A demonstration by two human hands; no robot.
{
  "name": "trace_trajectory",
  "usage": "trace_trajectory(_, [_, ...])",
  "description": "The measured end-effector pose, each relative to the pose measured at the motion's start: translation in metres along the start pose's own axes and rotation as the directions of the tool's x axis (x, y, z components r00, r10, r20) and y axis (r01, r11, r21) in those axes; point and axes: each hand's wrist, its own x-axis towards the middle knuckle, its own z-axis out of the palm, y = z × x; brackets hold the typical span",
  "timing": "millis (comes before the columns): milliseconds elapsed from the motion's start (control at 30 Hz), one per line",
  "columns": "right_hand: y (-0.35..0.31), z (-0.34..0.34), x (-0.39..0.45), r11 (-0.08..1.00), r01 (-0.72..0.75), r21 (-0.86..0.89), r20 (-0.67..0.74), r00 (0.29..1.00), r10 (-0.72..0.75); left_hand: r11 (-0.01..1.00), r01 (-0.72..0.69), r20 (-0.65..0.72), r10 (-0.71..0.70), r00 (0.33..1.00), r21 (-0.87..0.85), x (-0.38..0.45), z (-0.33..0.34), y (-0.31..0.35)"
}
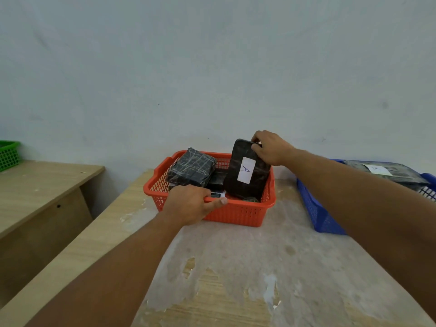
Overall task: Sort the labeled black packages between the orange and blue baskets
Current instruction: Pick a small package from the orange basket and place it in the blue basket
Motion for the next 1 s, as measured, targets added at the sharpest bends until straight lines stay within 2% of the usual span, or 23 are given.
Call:
trace_trajectory(267, [0.003,0.023,0.018,0.985,-0.042,-0.168,0.018,0.999,0.046,1.0,-0.013,-0.006,0.013,1.0,0.005,-0.001,0.001,0.001])
trace_trajectory(500, [0.008,0.053,0.025,0.981,-0.062,-0.186,0.095,0.992,0.08,0.999,-0.028,-0.071,0.03,0.997,0.027,-0.002,0.006,0.0])
trace_trajectory(567, [0.01,0.059,0.023,0.949,-0.051,-0.311,0.144,0.985,0.1,0.999,-0.035,-0.083,0.037,0.996,0.025,-0.001,0.008,0.0])
trace_trajectory(633, [0.007,0.061,0.022,0.899,0.022,-0.437,0.184,0.981,0.066,0.999,-0.032,-0.093,0.033,0.995,0.021,-0.001,0.008,0.0])
trace_trajectory(733, [-0.006,0.06,0.018,0.926,0.085,-0.367,0.297,0.954,0.03,0.999,-0.038,-0.1,0.041,0.994,0.026,-0.002,0.006,0.001])
trace_trajectory(800, [-0.014,0.059,0.014,0.921,0.108,-0.375,0.387,0.921,0.05,0.999,-0.041,-0.105,0.043,0.994,0.024,-0.003,0.004,0.002])
trace_trajectory(867, [-0.019,0.055,0.007,0.906,0.136,-0.401,0.413,0.909,0.047,0.999,-0.039,-0.099,0.041,0.994,0.021,-0.003,0.003,0.003])
trace_trajectory(933, [-0.024,0.047,-0.001,0.908,0.215,-0.361,0.386,0.92,-0.065,0.999,-0.031,-0.09,0.032,0.995,0.019,-0.003,0.002,0.004])
trace_trajectory(1000, [-0.034,0.036,-0.01,0.913,0.36,-0.19,0.399,0.878,-0.263,1.0,-0.02,-0.101,0.021,0.995,0.01,-0.004,0.001,0.004])
